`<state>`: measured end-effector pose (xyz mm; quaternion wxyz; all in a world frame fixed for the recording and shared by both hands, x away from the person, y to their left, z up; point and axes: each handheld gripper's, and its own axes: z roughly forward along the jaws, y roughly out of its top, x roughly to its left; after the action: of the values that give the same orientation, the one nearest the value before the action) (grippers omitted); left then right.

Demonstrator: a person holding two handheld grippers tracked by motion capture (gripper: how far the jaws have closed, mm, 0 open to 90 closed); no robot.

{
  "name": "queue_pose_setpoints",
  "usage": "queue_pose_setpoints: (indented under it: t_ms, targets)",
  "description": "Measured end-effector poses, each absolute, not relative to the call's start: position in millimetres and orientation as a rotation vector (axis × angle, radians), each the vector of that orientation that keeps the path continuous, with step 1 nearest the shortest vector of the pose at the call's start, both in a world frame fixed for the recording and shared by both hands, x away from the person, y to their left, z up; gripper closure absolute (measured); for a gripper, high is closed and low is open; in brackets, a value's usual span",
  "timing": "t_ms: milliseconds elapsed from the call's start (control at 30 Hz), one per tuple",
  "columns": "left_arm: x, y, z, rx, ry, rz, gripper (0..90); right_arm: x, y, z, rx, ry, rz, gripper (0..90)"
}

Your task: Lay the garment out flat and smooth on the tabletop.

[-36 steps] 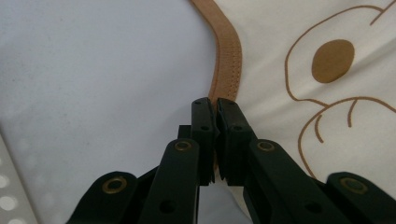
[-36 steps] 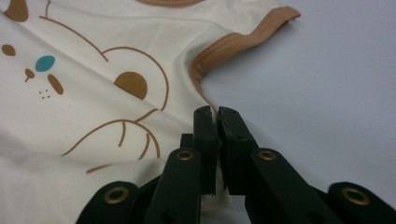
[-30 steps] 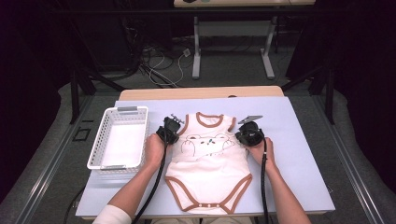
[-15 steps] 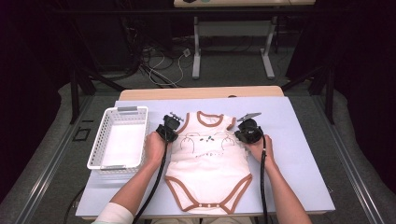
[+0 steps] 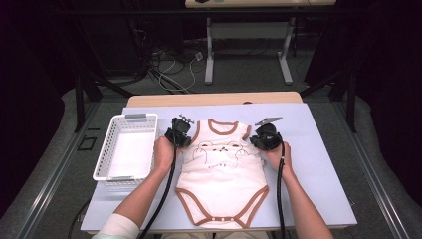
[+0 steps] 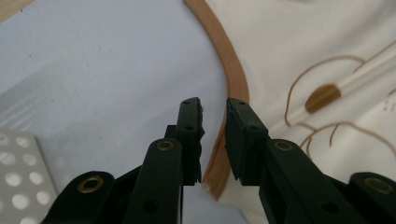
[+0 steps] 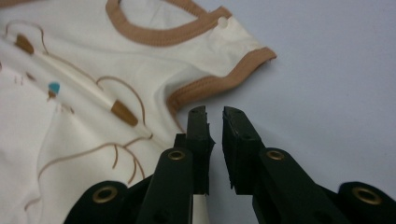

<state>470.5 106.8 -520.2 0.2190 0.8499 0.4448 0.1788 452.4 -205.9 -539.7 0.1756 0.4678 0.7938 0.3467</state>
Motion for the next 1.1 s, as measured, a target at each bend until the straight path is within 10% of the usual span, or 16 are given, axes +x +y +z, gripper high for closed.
queue_pose_setpoints:
  t_ms: [600,800,1100]
  targets:
    - [486,98,-540,2.368,1.205,0.417,61.2,474,-177,-553,1.416,2.278,0.971,71.3]
    - [485,96,-542,2.342,1.193,0.397,75.6,474,-170,-553,1.393,2.283,0.963,88.0]
    - [482,94,-542,2.333,1.2,0.399,86.3,476,-182,-552,1.37,2.253,0.842,90.0]
